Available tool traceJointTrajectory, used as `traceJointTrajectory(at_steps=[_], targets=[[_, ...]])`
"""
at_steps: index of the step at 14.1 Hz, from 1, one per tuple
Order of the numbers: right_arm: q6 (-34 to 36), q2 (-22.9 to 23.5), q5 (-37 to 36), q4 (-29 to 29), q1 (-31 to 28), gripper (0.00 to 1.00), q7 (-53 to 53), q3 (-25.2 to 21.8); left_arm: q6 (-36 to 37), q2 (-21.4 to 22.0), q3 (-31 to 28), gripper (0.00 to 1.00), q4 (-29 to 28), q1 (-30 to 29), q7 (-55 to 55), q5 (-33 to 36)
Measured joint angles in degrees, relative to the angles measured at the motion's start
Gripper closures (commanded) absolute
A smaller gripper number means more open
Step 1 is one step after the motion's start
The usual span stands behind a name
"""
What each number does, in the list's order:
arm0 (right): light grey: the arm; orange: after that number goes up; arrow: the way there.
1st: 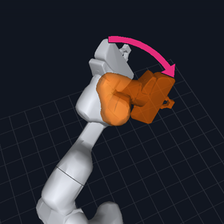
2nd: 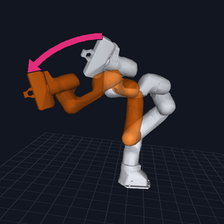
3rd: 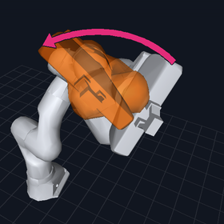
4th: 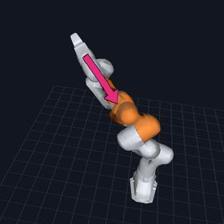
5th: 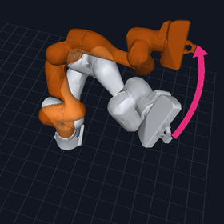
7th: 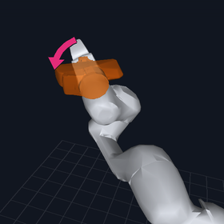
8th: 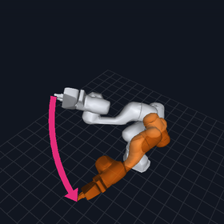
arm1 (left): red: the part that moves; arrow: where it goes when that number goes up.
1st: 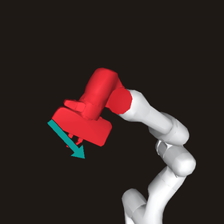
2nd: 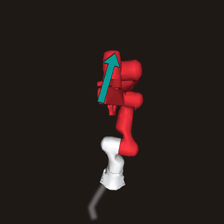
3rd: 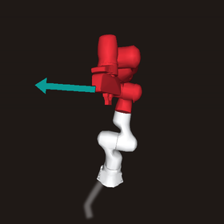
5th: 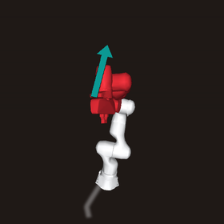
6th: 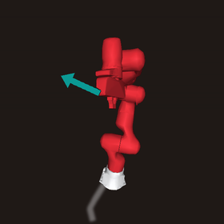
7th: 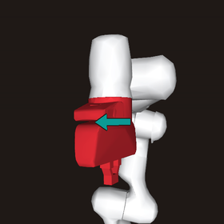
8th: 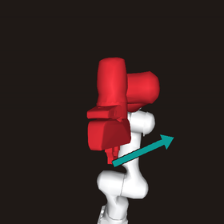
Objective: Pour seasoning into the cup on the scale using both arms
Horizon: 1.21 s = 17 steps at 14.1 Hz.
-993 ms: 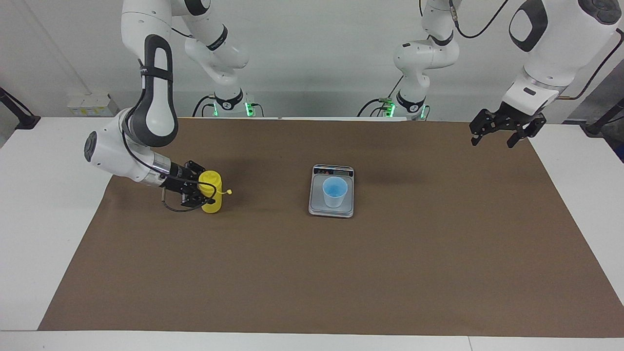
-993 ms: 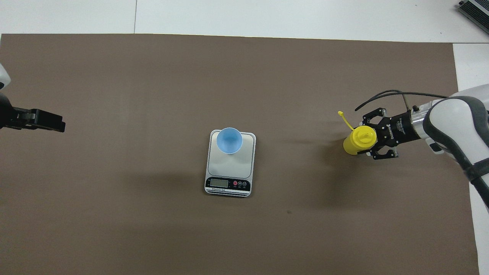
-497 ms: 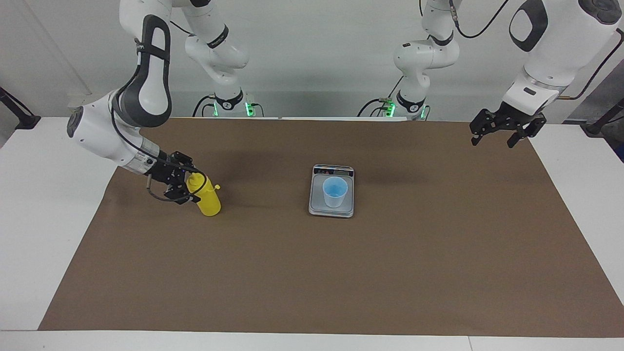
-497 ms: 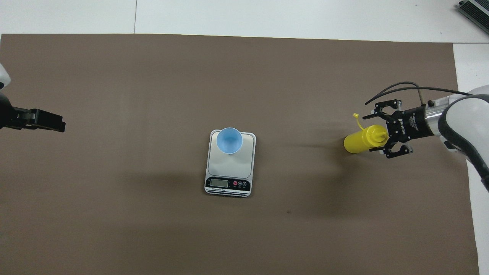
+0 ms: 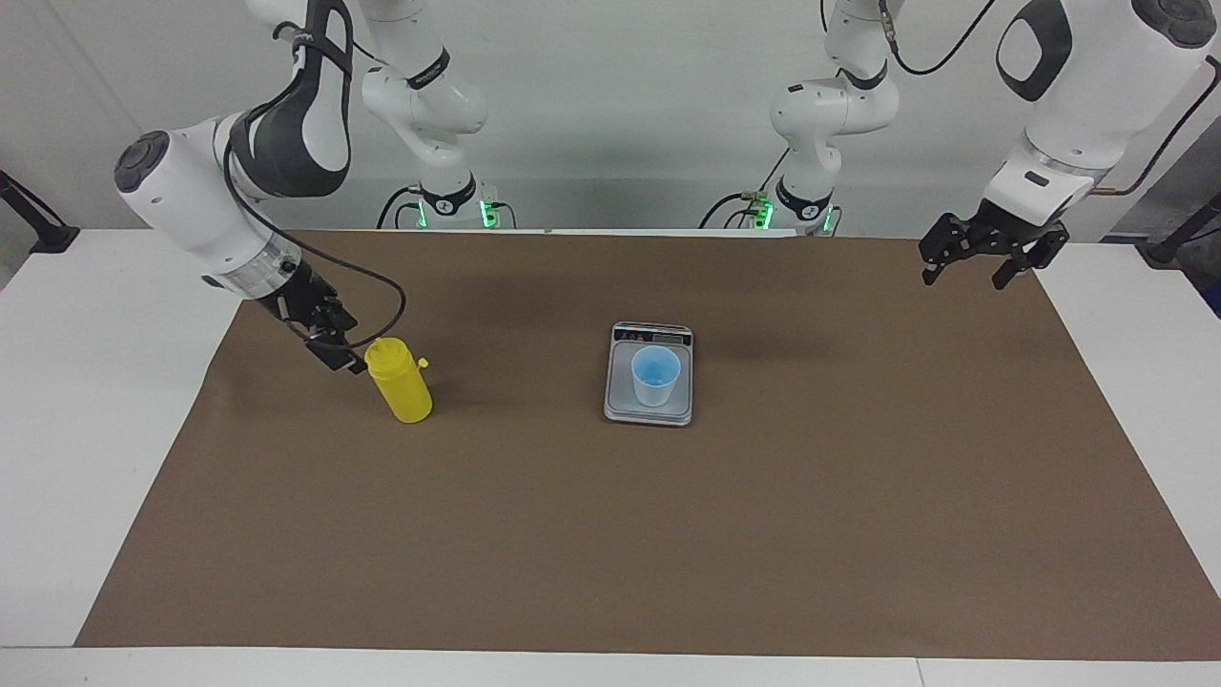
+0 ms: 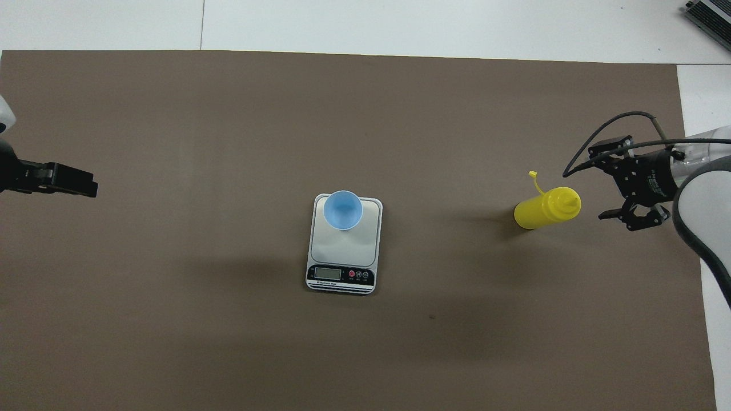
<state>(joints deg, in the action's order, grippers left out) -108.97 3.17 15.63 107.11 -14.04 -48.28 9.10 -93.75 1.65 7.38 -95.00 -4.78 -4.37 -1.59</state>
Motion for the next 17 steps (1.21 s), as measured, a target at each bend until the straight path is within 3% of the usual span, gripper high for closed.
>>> traceJointTrajectory(at_steps=[3, 7, 12, 17], targets=[[0.08, -1.64, -3.29, 0.01, 5.65, 0.0, 2.5, 0.19, 0.0, 0.0, 0.0, 0.0, 0.0, 0.0, 0.0, 0.0], [-0.11, -1.73, -13.16, -0.14, 12.16, 0.0, 9.52, 0.36, 0.0, 0.0, 0.0, 0.0, 0.0, 0.0, 0.0, 0.0], [3.68, -2.04, -16.96, -6.33, 12.67, 0.0, 22.02, 0.13, 0.0, 0.0, 0.0, 0.0, 0.0, 0.0, 0.0, 0.0], [11.52, -2.73, -17.28, -12.38, 12.66, 0.0, 25.23, 0.09, 0.0, 0.0, 0.0, 0.0, 0.0, 0.0, 0.0, 0.0]])
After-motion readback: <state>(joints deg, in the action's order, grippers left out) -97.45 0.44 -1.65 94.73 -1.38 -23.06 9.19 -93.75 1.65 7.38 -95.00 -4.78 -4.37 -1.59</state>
